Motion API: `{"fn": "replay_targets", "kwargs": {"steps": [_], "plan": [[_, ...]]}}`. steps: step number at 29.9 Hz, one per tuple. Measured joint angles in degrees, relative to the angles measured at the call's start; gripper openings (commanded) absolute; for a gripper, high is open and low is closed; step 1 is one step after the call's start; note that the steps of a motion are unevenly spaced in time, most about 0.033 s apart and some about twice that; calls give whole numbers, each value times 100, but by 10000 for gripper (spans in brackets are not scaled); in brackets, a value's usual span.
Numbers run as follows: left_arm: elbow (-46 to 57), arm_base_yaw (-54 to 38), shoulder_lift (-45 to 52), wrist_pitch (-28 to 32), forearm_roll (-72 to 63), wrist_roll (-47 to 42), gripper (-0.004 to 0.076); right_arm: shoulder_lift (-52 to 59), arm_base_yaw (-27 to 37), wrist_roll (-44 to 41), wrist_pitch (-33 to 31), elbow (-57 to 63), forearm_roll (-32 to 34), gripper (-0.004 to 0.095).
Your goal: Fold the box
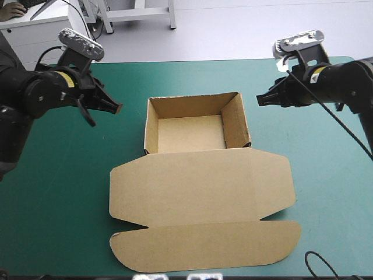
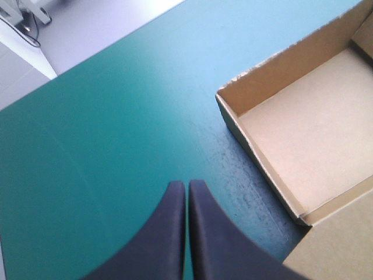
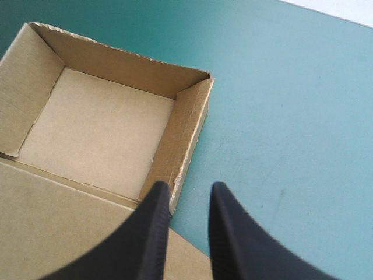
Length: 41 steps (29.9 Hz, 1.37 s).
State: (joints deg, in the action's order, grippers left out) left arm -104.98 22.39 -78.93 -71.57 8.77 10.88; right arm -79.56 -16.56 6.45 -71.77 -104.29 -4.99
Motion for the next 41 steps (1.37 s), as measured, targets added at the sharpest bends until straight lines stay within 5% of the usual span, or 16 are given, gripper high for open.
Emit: {"fn": "replay_targets", "kwargs": {"steps": [13,28,41], "plan": [[552,0,1212,-4,24,49,-8,790,0,237,-5,615,165,-14],[4904,0,3348,-4,-244,-224,-8,266,0,168,605,1480,300,3],[6194,0,4800,-4,-249,-741,-8,-1320,0,435,1223,1486,-490,516]]}}
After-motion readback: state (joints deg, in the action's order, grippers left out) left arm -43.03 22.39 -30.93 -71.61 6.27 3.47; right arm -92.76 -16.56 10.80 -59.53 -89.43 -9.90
